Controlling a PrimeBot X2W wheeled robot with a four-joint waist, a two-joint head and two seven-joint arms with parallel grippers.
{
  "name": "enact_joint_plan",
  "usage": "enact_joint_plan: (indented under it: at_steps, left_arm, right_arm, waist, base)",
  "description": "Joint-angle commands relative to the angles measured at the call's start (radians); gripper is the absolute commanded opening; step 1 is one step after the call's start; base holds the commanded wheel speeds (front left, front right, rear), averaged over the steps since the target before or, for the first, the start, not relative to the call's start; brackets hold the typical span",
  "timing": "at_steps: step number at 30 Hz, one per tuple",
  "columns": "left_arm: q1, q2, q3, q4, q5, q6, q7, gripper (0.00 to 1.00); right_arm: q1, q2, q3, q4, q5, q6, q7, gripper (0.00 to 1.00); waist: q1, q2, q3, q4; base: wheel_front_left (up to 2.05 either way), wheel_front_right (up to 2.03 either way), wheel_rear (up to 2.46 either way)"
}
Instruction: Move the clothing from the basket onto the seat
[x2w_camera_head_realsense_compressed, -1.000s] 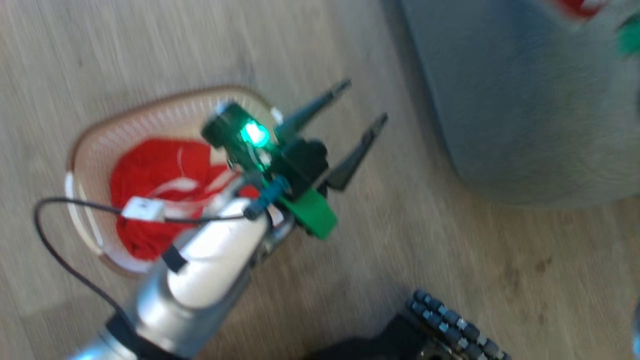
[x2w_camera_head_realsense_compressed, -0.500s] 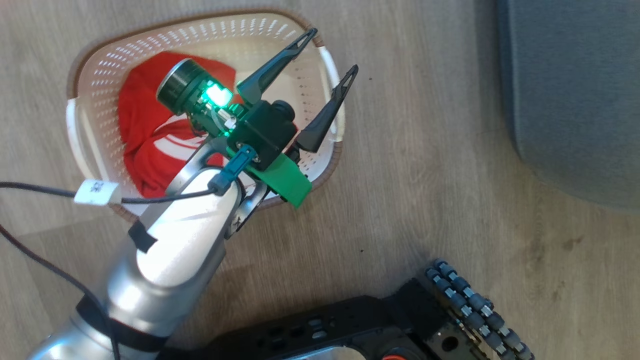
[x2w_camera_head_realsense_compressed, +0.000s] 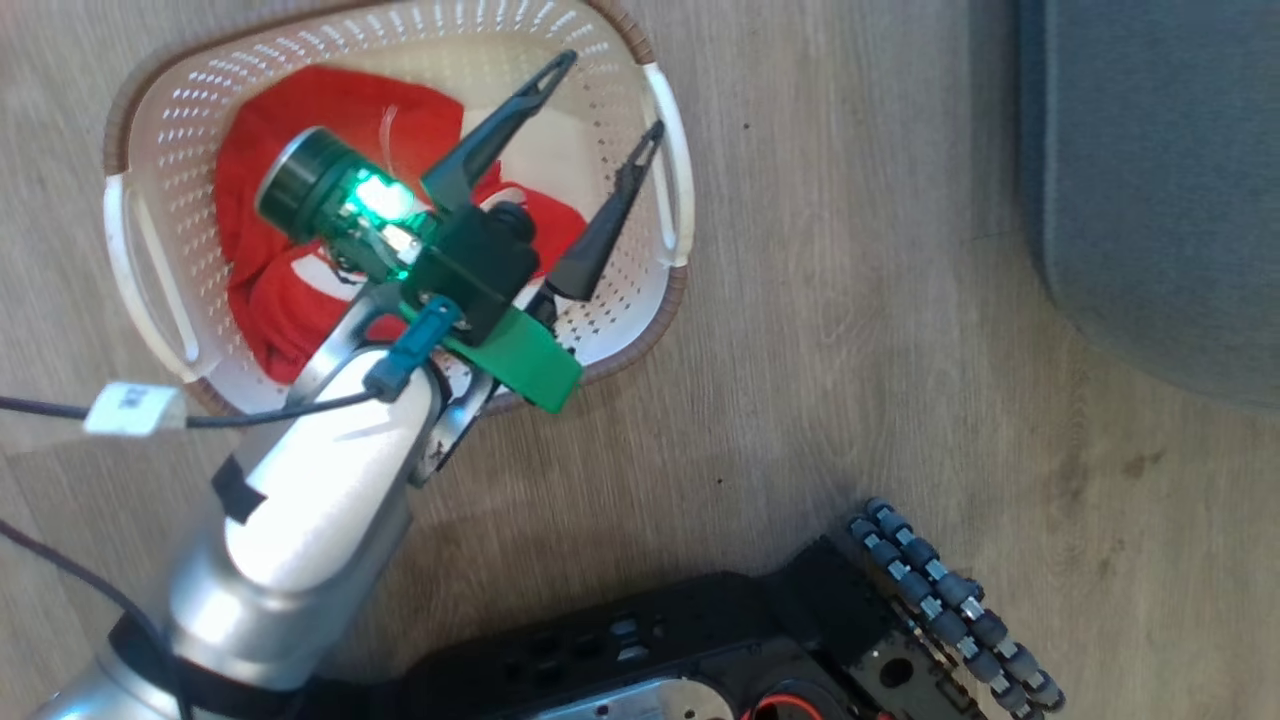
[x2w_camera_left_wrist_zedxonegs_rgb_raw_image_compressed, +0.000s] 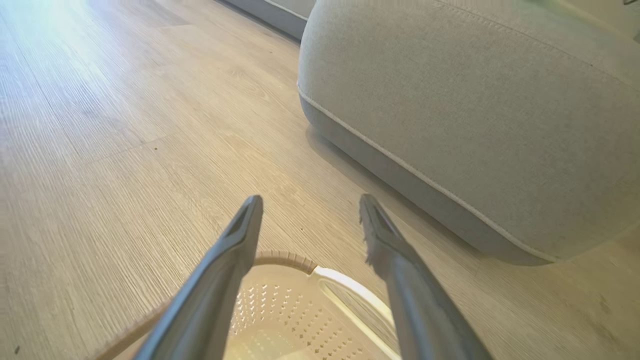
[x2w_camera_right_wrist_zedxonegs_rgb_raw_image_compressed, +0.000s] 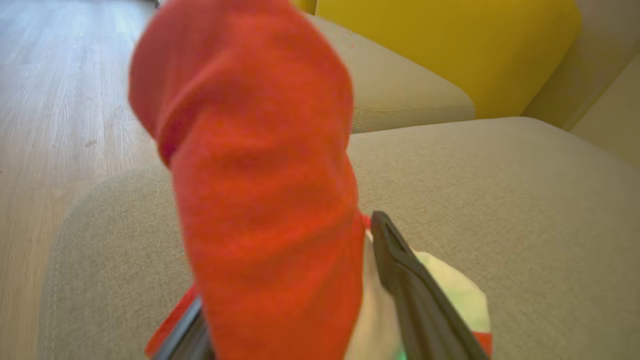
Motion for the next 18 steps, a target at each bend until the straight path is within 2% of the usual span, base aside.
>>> enact_joint_plan:
  at_steps: [1,9,13,14,18]
  left_arm:
    - [0.036,0.019,0.027,-0.038,-0.007,0.009,0.000,1.00]
    - [0.075,0.016,0.042,-0.035,-0.039,0.028,-0.012,1.00]
    - [0.117,0.006,0.049,-0.018,-0.064,0.035,-0.021,1.00]
    - [0.117,0.006,0.049,-0.018,-0.064,0.035,-0.021,1.00]
    - [0.175,-0.004,0.059,0.006,-0.093,0.040,-0.028,1.00]
  right_arm:
    - [0.028,-0.027,0.007,-0.015,-0.013,0.007,-0.006,1.00]
    - [0.140,-0.008,0.186,-0.046,-0.036,0.007,-0.014,1.00]
    - [0.273,0.005,0.299,-0.140,0.011,0.007,-0.018,1.00]
    - [0.273,0.005,0.299,-0.140,0.011,0.007,-0.018,1.00]
    - [0.432,0.014,0.368,-0.280,0.076,0.007,-0.020,1.00]
  waist:
    - [-0.0001,0.0001,-0.018,-0.011]
    - [-0.0001,0.0001,-0.144,-0.051]
    - [-0.0001,0.0001,-0.233,-0.070]
    - [-0.0001,0.0001,-0.233,-0.070]
    - [-0.0001,0.0001,-0.334,-0.076]
  base:
    - [0.00,0.00,0.00]
    - [0.00,0.00,0.00]
    - [0.00,0.00,0.00]
    - [0.00,0.00,0.00]
    - [0.00,0.00,0.00]
